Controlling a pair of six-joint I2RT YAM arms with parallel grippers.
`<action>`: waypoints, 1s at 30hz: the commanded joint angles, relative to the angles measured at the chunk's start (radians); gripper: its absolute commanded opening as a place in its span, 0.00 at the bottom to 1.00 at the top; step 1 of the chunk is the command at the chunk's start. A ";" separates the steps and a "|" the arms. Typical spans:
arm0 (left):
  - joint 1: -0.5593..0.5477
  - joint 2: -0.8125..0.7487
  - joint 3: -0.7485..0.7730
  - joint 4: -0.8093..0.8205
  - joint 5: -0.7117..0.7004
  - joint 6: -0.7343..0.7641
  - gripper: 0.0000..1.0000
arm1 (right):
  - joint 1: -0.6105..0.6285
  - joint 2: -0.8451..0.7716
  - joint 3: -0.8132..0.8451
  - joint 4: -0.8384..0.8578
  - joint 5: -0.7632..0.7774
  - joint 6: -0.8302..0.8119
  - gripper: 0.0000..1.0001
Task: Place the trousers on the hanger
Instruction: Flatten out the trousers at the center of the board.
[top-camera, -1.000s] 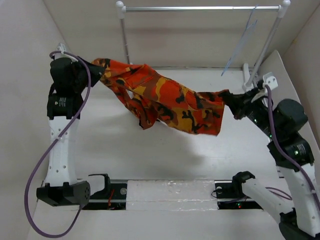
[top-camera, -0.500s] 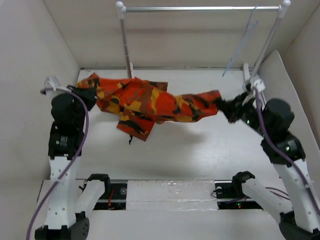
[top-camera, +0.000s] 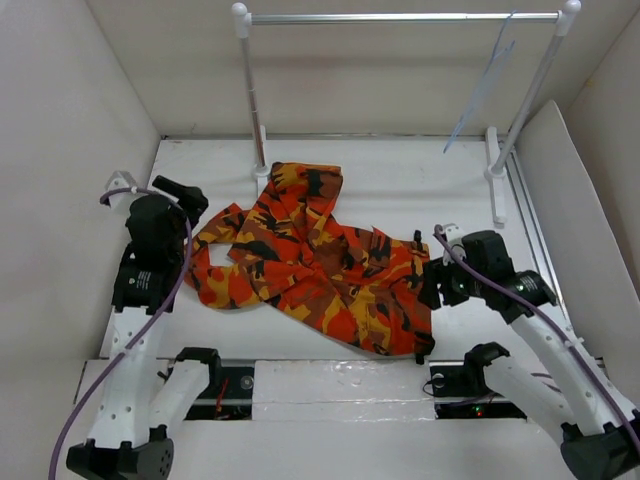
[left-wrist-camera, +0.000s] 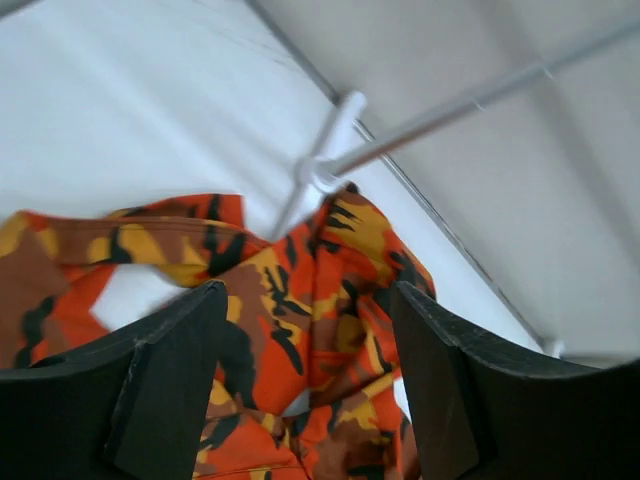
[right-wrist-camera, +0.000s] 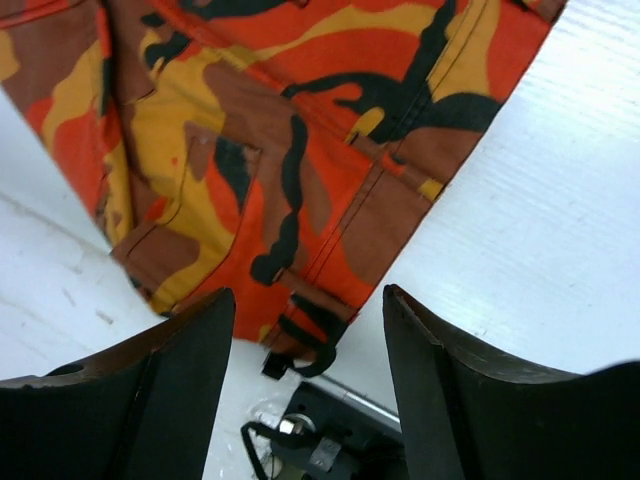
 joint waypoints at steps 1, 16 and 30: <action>-0.014 0.066 -0.057 0.174 0.191 0.118 0.62 | -0.030 0.077 0.033 0.157 0.076 -0.030 0.66; -0.474 0.971 0.552 0.064 0.151 0.417 0.84 | -0.317 0.686 -0.022 0.823 -0.097 0.028 0.69; -0.487 1.511 0.999 -0.151 0.053 0.537 0.38 | -0.327 0.719 -0.091 1.030 -0.217 0.166 0.00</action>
